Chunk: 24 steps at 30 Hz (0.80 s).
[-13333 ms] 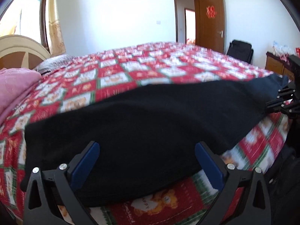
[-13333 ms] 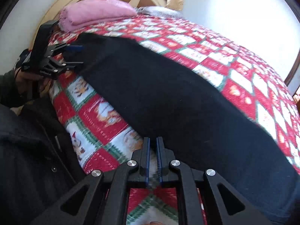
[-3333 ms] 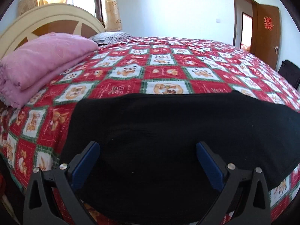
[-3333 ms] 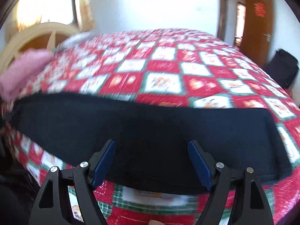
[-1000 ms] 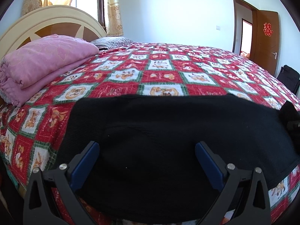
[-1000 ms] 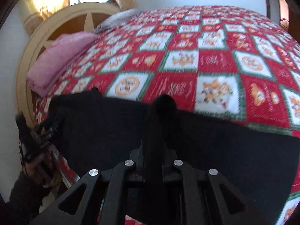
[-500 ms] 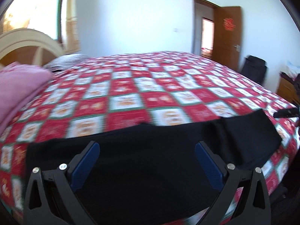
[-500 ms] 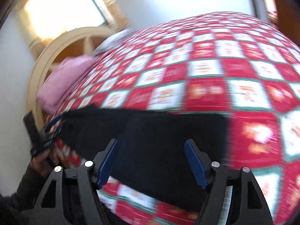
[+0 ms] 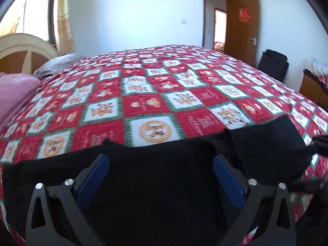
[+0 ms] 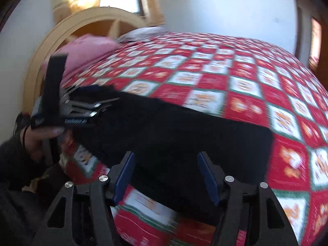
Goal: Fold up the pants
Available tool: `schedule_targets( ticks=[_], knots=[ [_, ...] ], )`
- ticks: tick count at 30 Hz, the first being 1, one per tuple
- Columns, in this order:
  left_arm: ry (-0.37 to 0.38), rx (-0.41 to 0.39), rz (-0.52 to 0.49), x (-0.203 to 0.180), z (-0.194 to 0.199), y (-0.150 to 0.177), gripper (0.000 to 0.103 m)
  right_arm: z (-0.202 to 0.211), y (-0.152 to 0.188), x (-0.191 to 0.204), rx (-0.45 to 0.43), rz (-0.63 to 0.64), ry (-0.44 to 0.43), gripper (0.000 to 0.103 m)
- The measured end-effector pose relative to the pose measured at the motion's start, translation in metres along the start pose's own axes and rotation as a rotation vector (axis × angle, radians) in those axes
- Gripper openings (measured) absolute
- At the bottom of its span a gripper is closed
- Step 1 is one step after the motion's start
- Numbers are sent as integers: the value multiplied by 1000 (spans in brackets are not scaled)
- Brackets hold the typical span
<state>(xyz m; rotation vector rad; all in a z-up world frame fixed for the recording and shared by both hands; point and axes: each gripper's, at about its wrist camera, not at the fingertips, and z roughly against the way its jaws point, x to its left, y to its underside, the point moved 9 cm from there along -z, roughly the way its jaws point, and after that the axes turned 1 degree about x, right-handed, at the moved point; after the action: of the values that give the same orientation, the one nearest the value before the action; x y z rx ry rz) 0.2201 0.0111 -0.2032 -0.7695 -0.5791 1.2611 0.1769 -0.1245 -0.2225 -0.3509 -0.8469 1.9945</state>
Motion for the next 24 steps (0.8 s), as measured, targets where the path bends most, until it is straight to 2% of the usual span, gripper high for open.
schedule_targets(
  ticks=[3, 4, 6, 7, 8, 10, 15, 17, 20, 21, 22, 24],
  knots=[
    [-10, 6, 58, 18, 2, 7, 103, -27, -8, 31, 34, 61, -25, 63],
    [-7, 10, 83, 23, 2, 10, 103, -36, -11, 37, 39, 72, -25, 59],
    [6, 16, 126, 30, 1, 14, 103, -51, -11, 39, 73, 84, 28, 42],
    [14, 18, 143, 33, 0, 16, 103, -55, -10, 38, 83, 71, 37, 23],
    [22, 19, 157, 34, 0, 17, 103, -56, -10, 36, 87, 58, 37, 10],
    [26, 18, 160, 34, -1, 17, 103, -50, -11, 36, 77, 57, 46, 5],
    [28, 7, 150, 33, 3, 16, 103, -17, -21, 60, -4, 110, 6, 5],
    [26, 14, 143, 32, 1, 17, 103, -25, -20, 64, 3, 127, 11, 5],
    [19, 24, 134, 32, 1, 18, 103, -59, -6, 60, 78, 117, 10, 5],
    [12, 23, 132, 35, 2, 18, 103, -62, -5, 59, 55, 119, 9, 5],
    [4, 22, 129, 38, 3, 17, 103, -59, -7, 59, 35, 122, 12, 6],
    [-20, 19, 118, 48, 7, 15, 103, -54, -5, 60, 53, 130, 8, 23]
  ],
)
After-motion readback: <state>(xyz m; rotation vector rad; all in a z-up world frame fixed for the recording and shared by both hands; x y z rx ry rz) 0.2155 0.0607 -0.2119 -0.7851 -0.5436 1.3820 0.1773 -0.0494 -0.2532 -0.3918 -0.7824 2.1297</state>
